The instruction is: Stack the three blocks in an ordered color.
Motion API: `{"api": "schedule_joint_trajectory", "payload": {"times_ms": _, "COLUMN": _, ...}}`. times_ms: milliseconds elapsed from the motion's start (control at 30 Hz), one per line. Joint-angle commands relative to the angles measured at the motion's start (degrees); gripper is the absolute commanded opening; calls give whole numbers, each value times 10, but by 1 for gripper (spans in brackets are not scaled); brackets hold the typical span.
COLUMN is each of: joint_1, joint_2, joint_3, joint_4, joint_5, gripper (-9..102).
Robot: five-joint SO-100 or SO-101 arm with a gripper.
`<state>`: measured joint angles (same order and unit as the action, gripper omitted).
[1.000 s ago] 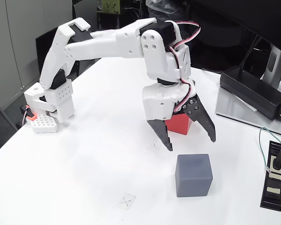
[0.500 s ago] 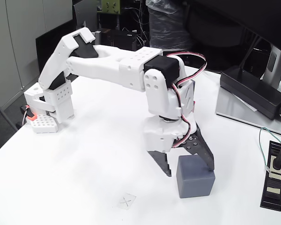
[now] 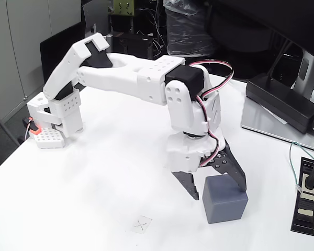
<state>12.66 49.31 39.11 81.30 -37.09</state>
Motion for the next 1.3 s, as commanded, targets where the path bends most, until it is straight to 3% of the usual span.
{"api": "schedule_joint_trajectory", "payload": {"times_ms": 0, "joint_1": 4, "joint_2": 10, "joint_3": -40, "joint_4": 4, "joint_5": -4, "gripper": 32}}
{"api": "schedule_joint_trajectory", "payload": {"times_ms": 500, "joint_1": 2, "joint_2": 3, "joint_3": -69, "joint_4": 29, "joint_5": -8, "gripper": 32}}
{"api": "schedule_joint_trajectory", "payload": {"times_ms": 833, "joint_1": -62, "joint_2": 0, "joint_3": -62, "joint_4": 33, "joint_5": -8, "gripper": 32}}
{"api": "schedule_joint_trajectory", "payload": {"times_ms": 1267, "joint_1": -39, "joint_2": -1, "joint_3": -61, "joint_4": 27, "joint_5": -1, "gripper": 32}}
